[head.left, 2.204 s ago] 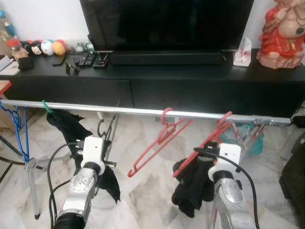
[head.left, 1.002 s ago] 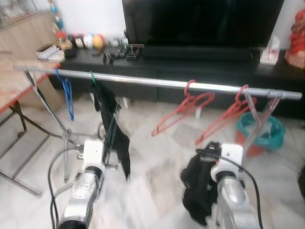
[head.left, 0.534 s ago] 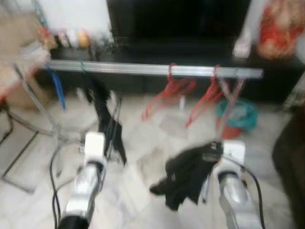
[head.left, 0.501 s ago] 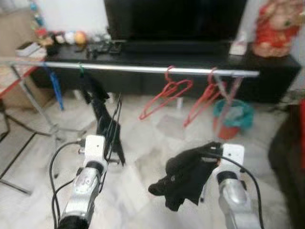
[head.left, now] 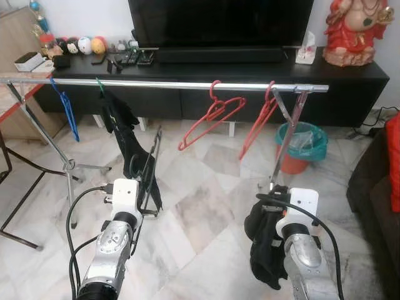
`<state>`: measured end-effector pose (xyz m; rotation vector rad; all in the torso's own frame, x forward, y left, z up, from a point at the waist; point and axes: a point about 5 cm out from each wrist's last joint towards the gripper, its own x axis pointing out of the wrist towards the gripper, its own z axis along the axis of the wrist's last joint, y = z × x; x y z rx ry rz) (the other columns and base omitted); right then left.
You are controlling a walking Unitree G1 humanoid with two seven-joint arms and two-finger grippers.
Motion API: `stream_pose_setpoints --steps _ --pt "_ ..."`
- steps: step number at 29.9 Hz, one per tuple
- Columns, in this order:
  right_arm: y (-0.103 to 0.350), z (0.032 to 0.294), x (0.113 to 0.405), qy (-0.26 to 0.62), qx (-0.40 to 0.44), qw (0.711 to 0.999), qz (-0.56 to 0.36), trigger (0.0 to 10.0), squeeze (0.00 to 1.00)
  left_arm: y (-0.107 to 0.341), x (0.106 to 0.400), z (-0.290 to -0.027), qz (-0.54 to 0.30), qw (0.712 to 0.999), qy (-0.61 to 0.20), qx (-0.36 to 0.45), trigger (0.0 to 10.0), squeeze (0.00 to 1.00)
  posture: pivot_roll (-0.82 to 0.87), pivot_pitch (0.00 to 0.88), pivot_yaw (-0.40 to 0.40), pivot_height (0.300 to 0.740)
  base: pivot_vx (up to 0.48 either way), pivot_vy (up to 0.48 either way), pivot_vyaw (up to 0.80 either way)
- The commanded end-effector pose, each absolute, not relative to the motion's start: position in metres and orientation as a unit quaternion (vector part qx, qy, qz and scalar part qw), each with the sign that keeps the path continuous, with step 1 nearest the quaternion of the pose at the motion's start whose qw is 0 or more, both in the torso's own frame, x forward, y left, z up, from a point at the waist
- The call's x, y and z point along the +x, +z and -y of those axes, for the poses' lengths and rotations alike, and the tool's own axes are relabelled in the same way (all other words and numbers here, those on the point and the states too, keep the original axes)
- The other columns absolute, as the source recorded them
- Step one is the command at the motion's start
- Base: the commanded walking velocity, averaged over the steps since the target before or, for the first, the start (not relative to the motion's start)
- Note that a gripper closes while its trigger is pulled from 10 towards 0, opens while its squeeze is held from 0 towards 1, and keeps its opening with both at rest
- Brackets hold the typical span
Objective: Hang hanger
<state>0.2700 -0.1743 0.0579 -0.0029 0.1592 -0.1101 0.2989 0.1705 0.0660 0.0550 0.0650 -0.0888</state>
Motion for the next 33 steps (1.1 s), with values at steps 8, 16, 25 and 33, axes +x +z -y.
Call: stream_pose_setpoints --steps 8,16,25,33 --pt "0.0636 0.1701 0.2746 -0.055 0.015 0.996 -0.069 10.0 0.0 0.0691 0.2996 -0.1729 -0.03 0.998 -0.043 0.023 10.0 0.0 -0.14 0.0 0.073 0.74 0.0 0.18 -0.47" --pt "0.063 0.1696 0.2736 -0.058 0.013 0.996 -0.066 10.0 0.0 0.0708 0.3012 -0.1726 -0.028 0.998 -0.048 0.025 10.0 0.0 -0.14 0.0 0.079 0.74 0.0 0.122 -0.3" --pt "0.062 0.1681 0.2724 -0.058 0.014 0.996 -0.066 10.0 0.0 0.0711 0.3003 -0.1728 -0.027 0.998 -0.05 0.024 10.0 0.0 -0.14 0.0 0.083 0.74 0.0 0.296 0.0" --pt "0.0615 0.1673 0.2718 -0.058 0.015 0.996 -0.067 10.0 0.0 0.0716 0.3002 -0.1728 -0.026 0.998 -0.052 0.024 10.0 0.0 -0.14 0.0 0.084 0.74 0.0 0.352 0.0"
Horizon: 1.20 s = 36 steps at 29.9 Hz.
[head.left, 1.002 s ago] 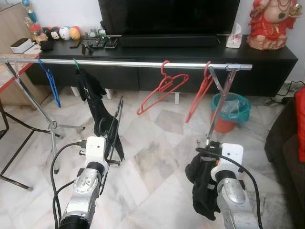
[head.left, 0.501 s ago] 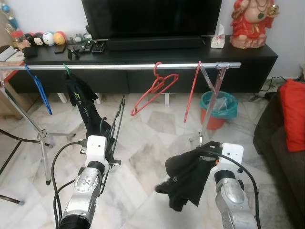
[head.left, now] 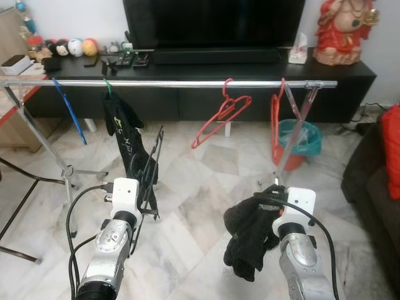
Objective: Hang hanger
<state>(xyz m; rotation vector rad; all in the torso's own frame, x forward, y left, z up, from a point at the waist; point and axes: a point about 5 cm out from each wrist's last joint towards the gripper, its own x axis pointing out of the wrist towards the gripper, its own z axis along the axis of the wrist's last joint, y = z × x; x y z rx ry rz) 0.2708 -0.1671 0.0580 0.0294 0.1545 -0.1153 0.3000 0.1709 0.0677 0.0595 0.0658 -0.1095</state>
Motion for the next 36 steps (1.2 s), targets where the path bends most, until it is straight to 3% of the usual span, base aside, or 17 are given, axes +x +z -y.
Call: stream_pose_setpoints --steps 1,28,36 --pt "0.0615 0.1671 0.2717 -0.058 0.016 0.996 -0.066 10.0 0.0 0.0716 0.3002 -0.1728 -0.026 0.998 -0.052 0.024 10.0 0.0 -0.14 0.0 0.085 0.74 0.0 0.352 0.0" --pt "0.0641 0.1685 0.2755 -0.066 0.015 0.996 -0.063 10.0 0.0 0.0751 0.3021 -0.1731 -0.024 0.998 -0.052 0.024 10.0 0.0 -0.13 0.0 0.095 0.74 0.0 0.348 0.0" --pt "0.0649 0.1691 0.277 -0.066 0.014 0.996 -0.062 10.0 0.0 0.0762 0.3017 -0.1708 -0.019 0.998 -0.06 0.024 10.0 0.0 -0.13 0.0 0.096 0.74 0.0 0.105 0.0"
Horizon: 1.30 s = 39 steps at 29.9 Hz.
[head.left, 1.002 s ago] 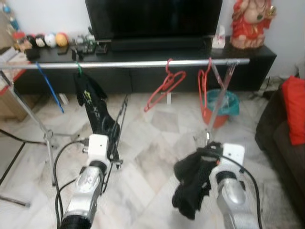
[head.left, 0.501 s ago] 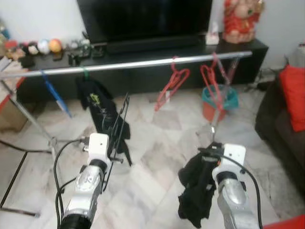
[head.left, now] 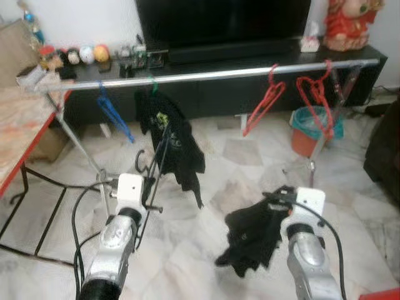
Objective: Hang hanger
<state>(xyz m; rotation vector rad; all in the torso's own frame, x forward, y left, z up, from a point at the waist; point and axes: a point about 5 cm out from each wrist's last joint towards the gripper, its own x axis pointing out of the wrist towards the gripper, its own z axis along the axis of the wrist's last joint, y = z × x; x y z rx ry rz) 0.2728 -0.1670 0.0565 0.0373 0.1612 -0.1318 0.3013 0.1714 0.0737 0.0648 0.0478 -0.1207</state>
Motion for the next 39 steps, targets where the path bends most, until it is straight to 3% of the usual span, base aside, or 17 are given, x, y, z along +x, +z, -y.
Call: stream_pose_setpoints --steps 1,13,17,39 --pt "0.065 0.1693 0.277 -0.067 0.014 0.996 -0.062 10.0 0.0 0.0762 0.3017 -0.1707 -0.02 0.998 -0.06 0.024 10.0 0.0 -0.13 0.0 0.096 0.74 0.0 0.0 0.0" --pt "0.066 0.1725 0.2787 -0.07 0.016 0.996 -0.061 10.0 0.0 0.0744 0.3003 -0.1673 -0.026 0.997 -0.072 0.021 10.0 0.0 -0.13 0.0 0.094 0.74 0.0 0.0 0.0" --pt "0.0658 0.1718 0.2785 -0.067 0.016 0.996 -0.062 10.0 0.0 0.0738 0.299 -0.1669 -0.026 0.997 -0.072 0.019 10.0 0.0 -0.13 0.0 0.093 0.74 -0.261 0.0 -0.6" --pt "0.068 0.1708 0.2792 -0.064 0.01 0.996 -0.054 10.0 0.0 0.0721 0.2966 -0.1654 -0.028 0.996 -0.078 0.019 10.0 0.0 -0.13 0.0 0.091 0.74 -0.345 0.0 0.0"
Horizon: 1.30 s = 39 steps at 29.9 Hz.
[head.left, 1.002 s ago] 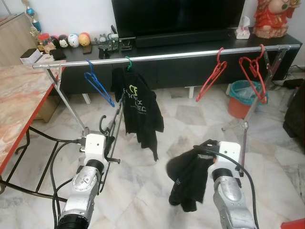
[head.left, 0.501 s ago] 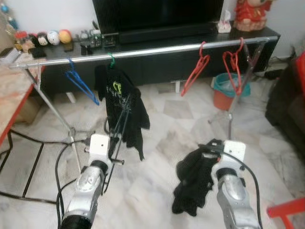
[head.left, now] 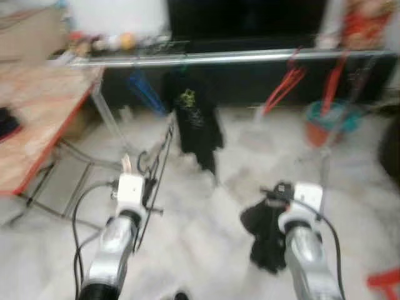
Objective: Hang hanger
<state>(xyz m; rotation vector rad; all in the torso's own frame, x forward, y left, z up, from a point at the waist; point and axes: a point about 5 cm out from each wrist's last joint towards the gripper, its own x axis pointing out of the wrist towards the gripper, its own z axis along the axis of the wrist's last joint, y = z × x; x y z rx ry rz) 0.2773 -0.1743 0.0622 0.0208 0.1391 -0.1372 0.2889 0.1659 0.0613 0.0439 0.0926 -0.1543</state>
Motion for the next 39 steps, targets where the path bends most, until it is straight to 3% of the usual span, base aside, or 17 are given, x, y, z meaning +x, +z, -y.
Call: stream_pose_setpoints --steps 1,5,15,28,39 --pt "0.069 0.172 0.279 -0.066 0.01 0.996 -0.052 10.0 0.0 0.072 0.297 -0.165 -0.028 0.996 -0.078 0.019 10.0 0.0 -0.13 0.0 0.09 0.74 -0.356 0.0 0.0" --pt "0.069 0.172 0.28 -0.068 0.015 0.996 -0.051 10.0 0.0 0.072 0.297 -0.166 -0.028 0.996 -0.078 0.02 10.0 0.0 -0.13 0.0 0.09 0.74 -0.357 0.0 0.0" --pt "0.07 0.173 0.281 -0.066 0.011 0.996 -0.054 10.0 0.0 0.07 0.295 -0.17 -0.039 0.995 -0.088 0.027 10.0 0.0 -0.13 0.0 0.089 0.74 -0.342 0.0 -0.76" --pt "0.099 0.179 0.317 -0.055 -0.025 0.998 -0.026 10.0 0.0 0.068 0.295 -0.163 -0.066 0.983 -0.163 0.058 10.0 0.0 -0.12 0.0 0.1 0.74 0.0 0.0 0.0" --pt "0.096 0.18 0.317 -0.058 -0.027 0.997 -0.032 10.0 0.0 0.069 0.293 -0.157 -0.07 0.98 -0.18 0.047 10.0 0.0 -0.12 0.0 0.103 0.74 0.0 0.0 0.0"
